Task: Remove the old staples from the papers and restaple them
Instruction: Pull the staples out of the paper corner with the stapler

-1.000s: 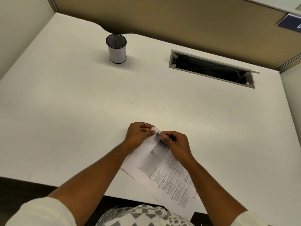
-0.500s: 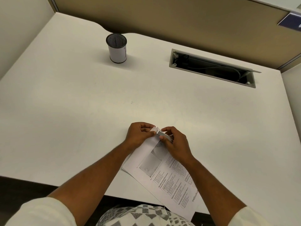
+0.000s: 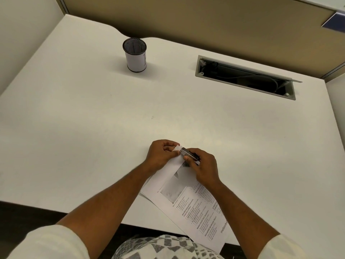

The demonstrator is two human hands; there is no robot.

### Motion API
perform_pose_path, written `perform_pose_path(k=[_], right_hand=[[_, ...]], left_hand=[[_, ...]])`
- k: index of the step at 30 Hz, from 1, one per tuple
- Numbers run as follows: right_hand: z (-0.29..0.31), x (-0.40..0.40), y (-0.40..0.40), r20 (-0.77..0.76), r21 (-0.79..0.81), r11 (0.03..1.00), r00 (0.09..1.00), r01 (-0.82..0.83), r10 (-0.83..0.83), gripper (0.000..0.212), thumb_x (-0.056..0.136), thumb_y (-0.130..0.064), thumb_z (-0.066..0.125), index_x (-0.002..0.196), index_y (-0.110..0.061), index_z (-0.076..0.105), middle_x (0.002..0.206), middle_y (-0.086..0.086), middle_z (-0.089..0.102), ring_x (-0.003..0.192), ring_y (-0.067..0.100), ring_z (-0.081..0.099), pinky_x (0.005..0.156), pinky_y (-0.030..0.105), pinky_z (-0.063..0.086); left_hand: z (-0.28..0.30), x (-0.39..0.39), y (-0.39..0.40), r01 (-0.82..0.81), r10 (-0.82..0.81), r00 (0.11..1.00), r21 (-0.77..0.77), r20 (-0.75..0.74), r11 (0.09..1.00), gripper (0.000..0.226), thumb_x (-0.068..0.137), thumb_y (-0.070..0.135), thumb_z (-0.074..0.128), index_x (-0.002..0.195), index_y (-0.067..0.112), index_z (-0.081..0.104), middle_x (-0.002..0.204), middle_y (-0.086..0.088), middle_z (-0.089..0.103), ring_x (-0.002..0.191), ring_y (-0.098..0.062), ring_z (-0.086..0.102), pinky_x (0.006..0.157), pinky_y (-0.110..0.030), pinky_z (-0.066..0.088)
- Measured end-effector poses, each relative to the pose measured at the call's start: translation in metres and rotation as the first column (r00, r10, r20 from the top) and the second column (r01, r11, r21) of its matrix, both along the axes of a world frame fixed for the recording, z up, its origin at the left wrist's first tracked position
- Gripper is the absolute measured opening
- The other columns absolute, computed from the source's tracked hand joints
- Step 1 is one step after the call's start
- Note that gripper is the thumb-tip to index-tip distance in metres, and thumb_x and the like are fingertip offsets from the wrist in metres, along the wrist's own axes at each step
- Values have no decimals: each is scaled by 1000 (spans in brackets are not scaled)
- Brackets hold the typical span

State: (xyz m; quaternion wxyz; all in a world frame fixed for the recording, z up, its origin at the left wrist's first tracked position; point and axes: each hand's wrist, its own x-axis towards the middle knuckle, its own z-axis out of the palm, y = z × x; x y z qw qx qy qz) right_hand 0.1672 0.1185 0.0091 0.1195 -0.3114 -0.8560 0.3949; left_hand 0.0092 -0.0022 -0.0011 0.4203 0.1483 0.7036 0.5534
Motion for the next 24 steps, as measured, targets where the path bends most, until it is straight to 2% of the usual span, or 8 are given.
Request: perform_pose_path(k=[2,5,9,12,15,18,21,24], right_hand=[[2,-1,2,-18,-143,989,999,29,-32,22,94,-32,73,116,-30,74,99,-15,78,88,5,73,78,38,61],[5,-4,5,-19,-341,937,996,76,-88,23,93,-24,75,115,-29,77,99,-10,80,88,11,75,79,43,64],[11,-7,12,6,-489,867,994,97,-108,21,94,-22,73,114,-24,79,96,2,81,90,32,75,78,55,63],[17,-8,16,18,-550,830,996,86,-91,19,95,-20,72,112,-20,80,91,10,79,85,37,73,80,54,61],[21,-11,20,31,-612,786,995,90,-90,18,96,-17,71,111,-15,80,78,2,76,76,20,69,73,39,58],[23,-12,22,39,-622,779,996,83,-75,18,96,-17,70,111,-13,80,76,0,75,75,17,67,71,32,55],[23,-11,23,39,-608,791,997,71,-59,16,96,-18,71,109,-15,80,81,10,76,76,21,69,73,40,57],[21,-8,26,35,-591,805,998,55,-42,13,94,-19,73,106,-20,79,90,13,78,86,29,75,84,50,61]], left_hand=[[0,0,1,4,-4,1000,-4,-11,1000,27,78,6,86,97,24,78,93,-7,80,82,-16,75,80,-32,64],[-1,1,1,5,-5,1000,-6,-7,1000,27,79,5,85,99,22,77,93,-8,80,81,-17,74,78,-28,63],[-2,1,2,13,-13,1000,-7,-3,1000,31,79,3,85,106,15,77,97,-14,79,83,-17,72,83,-28,62],[-2,0,1,15,-15,1000,-7,-7,1000,32,78,2,86,106,15,77,98,-16,79,83,-17,72,81,-24,61],[-2,0,2,9,-9,1000,1,-5,1000,31,78,1,86,104,16,77,97,-14,79,83,-16,72,79,-22,60],[-1,1,2,3,-3,1000,0,-10,1000,31,77,1,86,104,14,77,95,-13,79,82,-16,73,78,-21,60],[-2,1,2,4,-5,1000,-8,-21,1000,33,77,2,86,107,11,77,95,-13,79,83,-17,73,82,-27,61],[-3,2,2,-1,0,999,-19,-34,1000,33,76,4,87,107,12,77,90,-6,79,78,-13,72,78,-24,59]])
